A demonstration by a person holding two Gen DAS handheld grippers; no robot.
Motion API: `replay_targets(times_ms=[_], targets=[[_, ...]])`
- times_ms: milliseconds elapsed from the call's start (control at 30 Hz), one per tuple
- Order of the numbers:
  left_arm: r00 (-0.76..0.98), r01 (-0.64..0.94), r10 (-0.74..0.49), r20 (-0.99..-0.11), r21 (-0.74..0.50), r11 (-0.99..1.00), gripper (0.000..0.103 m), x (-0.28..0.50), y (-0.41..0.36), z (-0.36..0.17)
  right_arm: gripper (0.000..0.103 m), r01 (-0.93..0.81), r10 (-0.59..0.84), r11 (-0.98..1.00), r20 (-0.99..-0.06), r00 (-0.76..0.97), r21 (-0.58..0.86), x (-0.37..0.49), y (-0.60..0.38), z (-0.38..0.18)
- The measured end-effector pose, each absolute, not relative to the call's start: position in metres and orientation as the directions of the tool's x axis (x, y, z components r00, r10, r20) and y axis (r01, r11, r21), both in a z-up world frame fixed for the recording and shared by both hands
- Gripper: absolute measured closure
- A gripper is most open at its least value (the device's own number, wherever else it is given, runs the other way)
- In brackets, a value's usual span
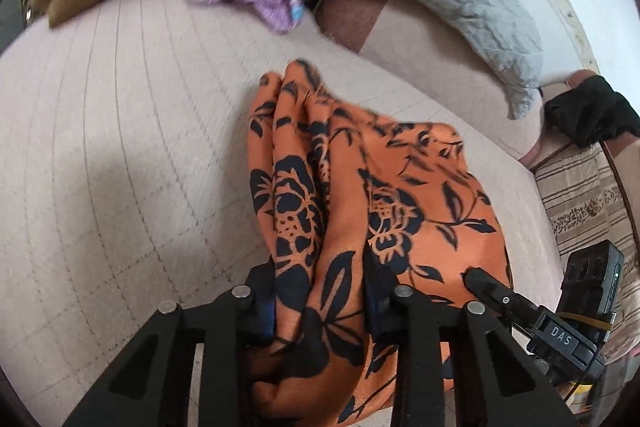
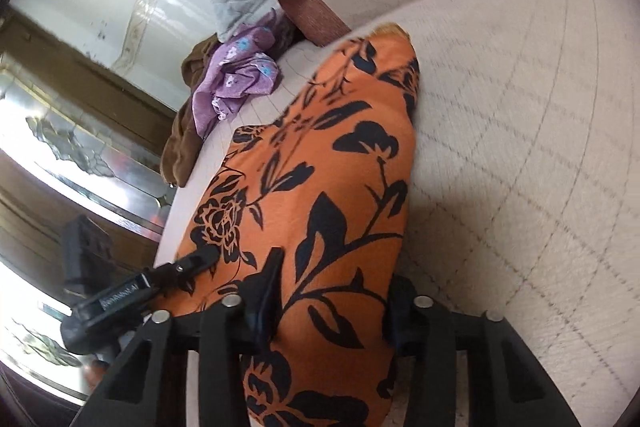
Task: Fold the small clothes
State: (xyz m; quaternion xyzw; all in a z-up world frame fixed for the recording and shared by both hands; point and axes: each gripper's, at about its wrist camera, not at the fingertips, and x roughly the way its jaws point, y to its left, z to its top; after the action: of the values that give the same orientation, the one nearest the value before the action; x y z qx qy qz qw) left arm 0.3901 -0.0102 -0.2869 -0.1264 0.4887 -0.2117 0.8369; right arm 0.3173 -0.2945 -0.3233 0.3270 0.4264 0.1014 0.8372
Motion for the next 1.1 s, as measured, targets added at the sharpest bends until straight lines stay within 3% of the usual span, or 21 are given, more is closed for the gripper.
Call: replay_targets(times_ms=[367,600,667,700,767,800,867,933,1000,1033,1100], targets=[[0.539,0.347,-0.467,-0.701,-0.320,0.881,0.072,0.277,-0.043,-0.232,0.063,0.032,0.338,0.839,-0.566,0.752,0.544,0.225,-0.318,-0.262],[0.469,0.366,-0.422,-0.776,-0.265,0.892,0.071,0.192,-0.069,-0.268,0.063,0.121,0.319,0.825,-0.631,0.707,0.552,0.132,-0.333,-0.278],[0.445,0.351,-0.359,-0.821,-0.209,0.913,0.062,0.180,-0.073,-0.289,0.063,0.198,0.293,0.821,-0.693,0.658,0.535,0.109,-0.334,-0.302],[0.442,0.346,-0.350,-0.826,-0.203,0.916,0.053,0.177,-0.071,-0.296,0.060,0.245,0.276,0.820,-0.731,0.624,0.518,0.104,-0.335,-0.316],[0.446,0.329,-0.342,-0.827,-0.204,0.922,0.050,0.176,-0.064,-0.290,0.032,0.330,0.268,0.776,-0.755,0.598,0.537,0.091,-0.343,-0.332],[0.447,0.323,-0.334,-0.830,-0.198,0.925,0.050,0.175,-0.061,-0.281,0.032,0.342,0.282,0.755,-0.748,0.601,0.559,0.086,-0.347,-0.329],[0.510,0.309,-0.298,-0.807,-0.151,0.939,0.049,0.167,-0.055,-0.260,0.031,0.350,0.246,0.755,-0.734,0.633,0.555,0.073,-0.354,-0.308],[0.597,0.284,-0.233,-0.768,-0.069,0.956,0.036,0.158,-0.050,-0.241,0.031,0.330,0.172,0.783,-0.693,0.700,0.527,0.058,-0.355,-0.284],[0.636,0.253,-0.182,-0.750,-0.020,0.967,0.032,0.151,-0.049,-0.234,0.032,0.296,0.149,0.805,-0.658,0.738,0.514,0.051,-0.352,-0.265],[0.627,0.258,-0.180,-0.758,-0.016,0.966,0.032,0.149,-0.051,-0.237,0.036,0.280,0.155,0.808,-0.646,0.748,0.519,0.051,-0.346,-0.259],[0.612,0.263,-0.152,-0.776,0.019,0.964,0.032,0.142,-0.055,-0.247,0.057,0.274,0.183,0.807,-0.662,0.727,0.523,0.057,-0.330,-0.262]])
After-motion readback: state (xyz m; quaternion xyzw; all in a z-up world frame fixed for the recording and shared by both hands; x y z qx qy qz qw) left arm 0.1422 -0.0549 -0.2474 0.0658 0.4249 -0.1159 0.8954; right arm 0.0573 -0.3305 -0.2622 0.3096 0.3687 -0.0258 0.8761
